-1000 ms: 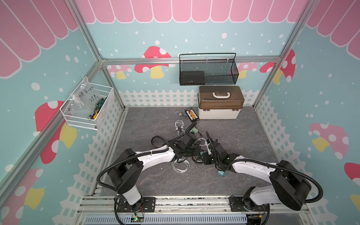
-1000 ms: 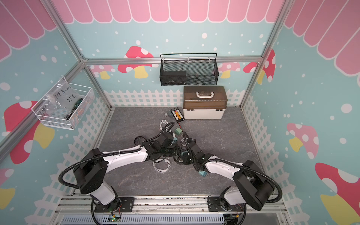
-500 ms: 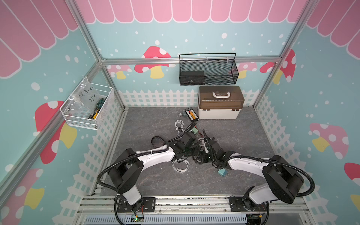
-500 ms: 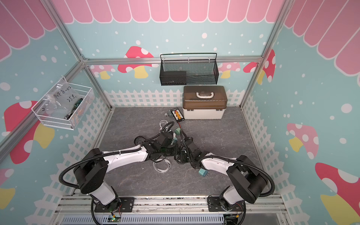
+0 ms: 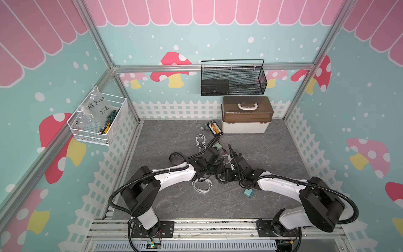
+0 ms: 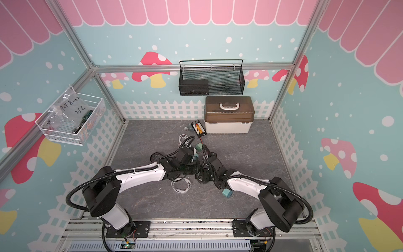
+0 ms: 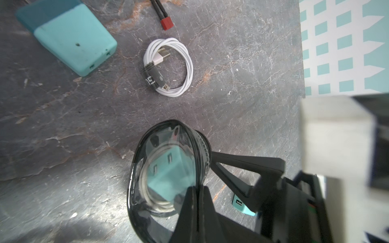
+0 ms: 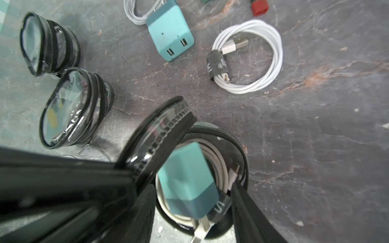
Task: Pack away charging kits
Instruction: Place the storage bag at the center of the board.
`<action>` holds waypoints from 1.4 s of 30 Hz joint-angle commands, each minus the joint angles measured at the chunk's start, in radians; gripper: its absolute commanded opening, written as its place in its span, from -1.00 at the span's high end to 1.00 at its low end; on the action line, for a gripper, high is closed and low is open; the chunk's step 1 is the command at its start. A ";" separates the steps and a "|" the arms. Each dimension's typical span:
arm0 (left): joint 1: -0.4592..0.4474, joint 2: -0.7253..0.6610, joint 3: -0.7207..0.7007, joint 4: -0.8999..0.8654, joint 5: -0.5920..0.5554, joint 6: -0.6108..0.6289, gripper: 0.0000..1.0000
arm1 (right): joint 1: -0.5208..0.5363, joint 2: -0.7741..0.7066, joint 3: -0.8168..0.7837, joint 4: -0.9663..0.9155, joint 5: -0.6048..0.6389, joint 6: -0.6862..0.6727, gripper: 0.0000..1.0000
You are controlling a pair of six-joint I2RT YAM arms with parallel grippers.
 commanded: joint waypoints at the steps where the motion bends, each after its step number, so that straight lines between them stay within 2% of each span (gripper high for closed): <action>1: -0.002 0.011 -0.007 0.024 -0.005 -0.023 1.00 | 0.003 -0.037 0.009 -0.033 0.040 0.000 -0.08; 6: -0.002 0.007 -0.010 0.022 -0.007 -0.025 1.00 | -0.004 -0.096 -0.023 -0.082 0.118 0.006 0.12; 11: -0.002 0.009 -0.006 0.023 -0.005 -0.027 1.00 | -0.014 -0.120 -0.065 -0.105 0.192 0.019 0.19; 21: -0.004 0.015 -0.006 0.032 0.003 -0.029 1.00 | 0.012 0.042 -0.007 -0.016 0.067 0.022 0.43; 30: -0.007 0.017 -0.008 0.045 0.023 -0.022 1.00 | 0.020 0.079 0.010 -0.015 0.094 0.017 0.56; 31: -0.007 0.013 -0.011 0.046 0.023 -0.020 0.92 | 0.017 0.073 0.008 -0.023 0.102 0.014 0.56; 35: -0.007 -0.031 -0.035 0.041 -0.007 -0.011 0.22 | -0.023 0.024 -0.018 -0.056 0.106 -0.003 0.53; 37: -0.005 -0.068 -0.051 0.033 -0.033 -0.005 0.00 | -0.058 -0.015 -0.044 -0.068 0.100 -0.009 0.51; 42: 0.004 -0.155 -0.113 0.032 -0.090 0.004 -0.10 | -0.102 -0.144 -0.083 -0.082 0.077 -0.026 0.27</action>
